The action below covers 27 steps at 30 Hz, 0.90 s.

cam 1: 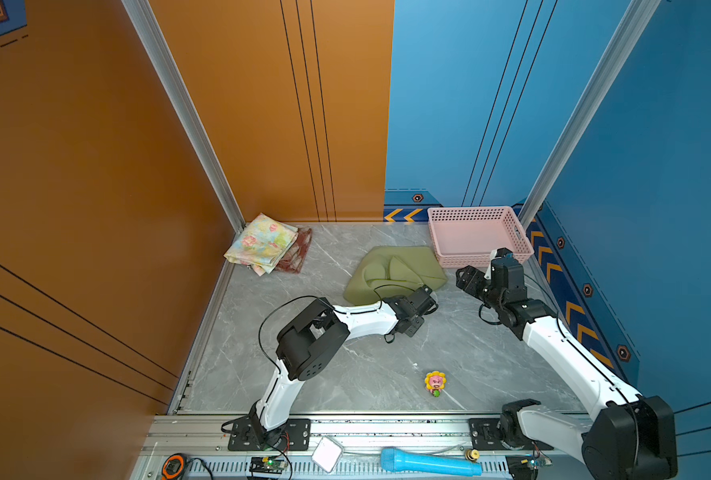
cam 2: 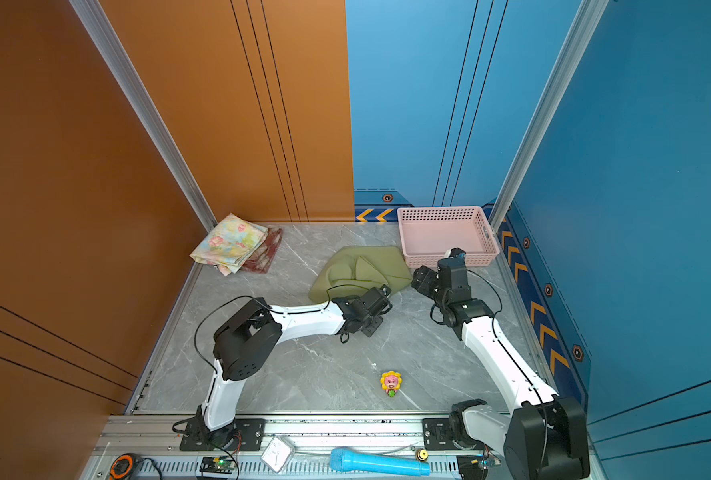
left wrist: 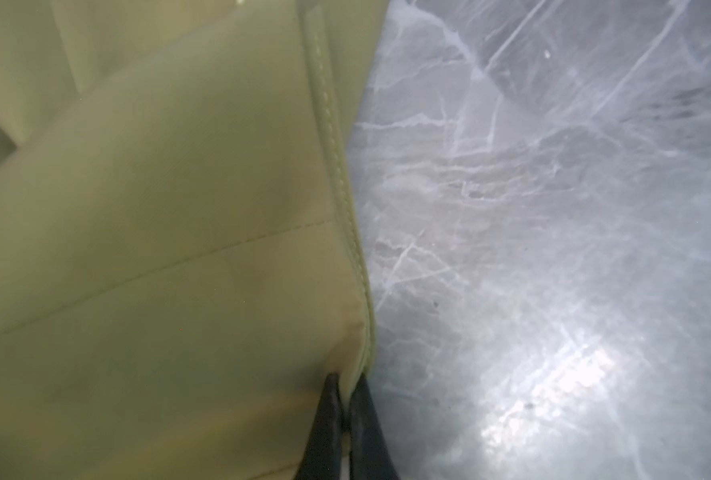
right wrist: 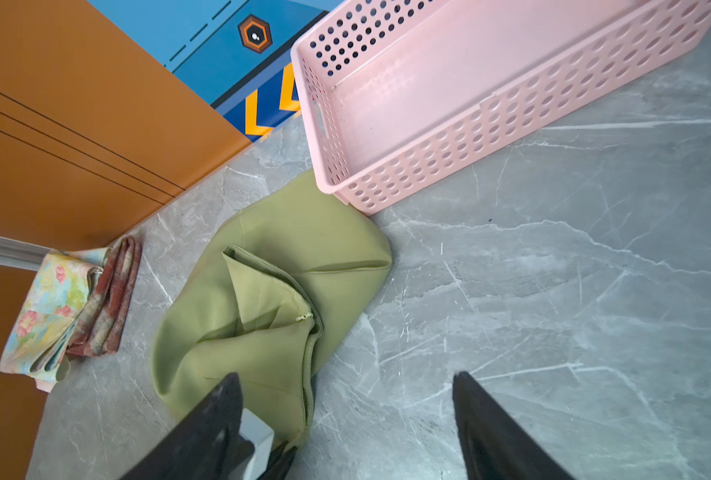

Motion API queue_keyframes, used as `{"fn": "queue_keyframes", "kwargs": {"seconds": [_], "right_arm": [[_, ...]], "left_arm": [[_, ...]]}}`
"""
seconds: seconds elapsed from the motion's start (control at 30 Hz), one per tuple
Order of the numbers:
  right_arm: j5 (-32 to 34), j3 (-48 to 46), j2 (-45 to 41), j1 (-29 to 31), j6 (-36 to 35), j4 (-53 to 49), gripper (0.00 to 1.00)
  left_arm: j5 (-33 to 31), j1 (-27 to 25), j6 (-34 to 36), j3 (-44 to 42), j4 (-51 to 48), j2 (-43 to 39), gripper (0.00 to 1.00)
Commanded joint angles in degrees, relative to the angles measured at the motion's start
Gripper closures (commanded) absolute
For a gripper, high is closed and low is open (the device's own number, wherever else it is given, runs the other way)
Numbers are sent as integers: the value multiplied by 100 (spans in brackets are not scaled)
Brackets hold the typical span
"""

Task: Fold and stack the skirts

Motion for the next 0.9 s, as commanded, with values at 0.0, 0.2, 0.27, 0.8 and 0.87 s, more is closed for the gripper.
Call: {"fn": "queue_keyframes", "kwargs": {"seconds": [0.0, 0.2, 0.27, 0.8, 0.87], "right_arm": [[382, 249, 5, 250, -330, -297, 20], [676, 467, 390, 880, -447, -289, 20], [720, 526, 616, 1154, -418, -227, 20], [358, 816, 2421, 2578, 508, 648, 22], [371, 736, 2333, 2581, 659, 746, 22]], "left_arm": [[95, 304, -76, -612, 52, -1000, 100], [662, 711, -244, -2792, 1188, -3204, 100], [748, 797, -360, -3517, 1559, -3731, 100], [868, 2042, -1632, -5866, 2116, -5617, 100], [924, 2105, -1641, -5889, 2066, -5645, 100]]}}
